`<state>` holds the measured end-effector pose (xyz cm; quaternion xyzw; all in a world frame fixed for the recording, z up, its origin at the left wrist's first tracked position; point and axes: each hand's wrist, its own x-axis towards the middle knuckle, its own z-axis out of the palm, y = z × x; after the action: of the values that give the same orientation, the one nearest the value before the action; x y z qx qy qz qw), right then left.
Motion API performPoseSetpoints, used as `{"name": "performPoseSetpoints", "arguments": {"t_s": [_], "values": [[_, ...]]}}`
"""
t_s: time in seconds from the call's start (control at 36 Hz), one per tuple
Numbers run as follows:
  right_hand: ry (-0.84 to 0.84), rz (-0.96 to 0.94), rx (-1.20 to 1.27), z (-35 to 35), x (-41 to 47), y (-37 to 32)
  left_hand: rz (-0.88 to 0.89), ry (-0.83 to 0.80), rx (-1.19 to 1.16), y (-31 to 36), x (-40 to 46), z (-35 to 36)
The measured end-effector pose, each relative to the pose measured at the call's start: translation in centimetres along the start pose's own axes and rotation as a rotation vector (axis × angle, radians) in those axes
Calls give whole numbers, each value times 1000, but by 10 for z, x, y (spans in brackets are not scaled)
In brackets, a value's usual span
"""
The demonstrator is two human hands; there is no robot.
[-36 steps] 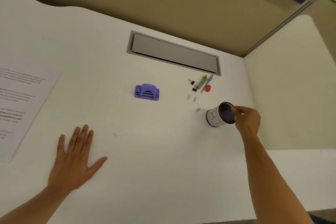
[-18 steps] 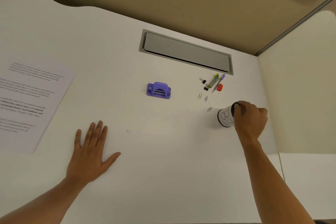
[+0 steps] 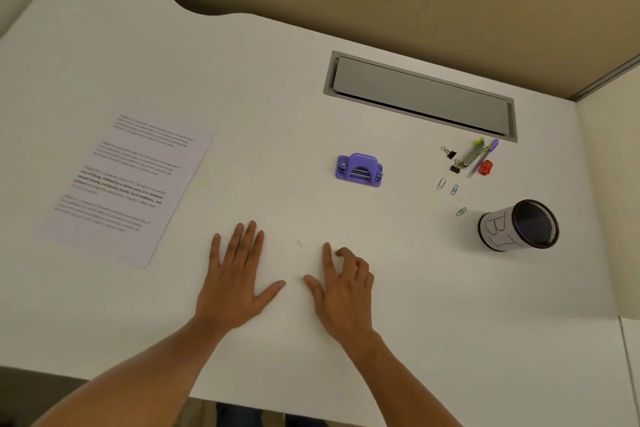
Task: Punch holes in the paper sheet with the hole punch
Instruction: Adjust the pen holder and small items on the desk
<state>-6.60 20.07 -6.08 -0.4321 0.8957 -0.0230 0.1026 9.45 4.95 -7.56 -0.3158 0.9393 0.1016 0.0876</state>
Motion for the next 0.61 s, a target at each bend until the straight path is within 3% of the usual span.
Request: {"name": "performPoseSetpoints", "arguments": {"t_s": [0.25, 0.42, 0.61], "values": [[-12, -126, 72, 2, 10, -20, -6, 0, -5, 1, 1, 0], [80, 48, 394, -1, 40, 6, -10, 15, -10, 1, 0, -1], [-141, -278, 410, -12, 88, 18, -6, 25, -14, 1, 0, -1]]}}
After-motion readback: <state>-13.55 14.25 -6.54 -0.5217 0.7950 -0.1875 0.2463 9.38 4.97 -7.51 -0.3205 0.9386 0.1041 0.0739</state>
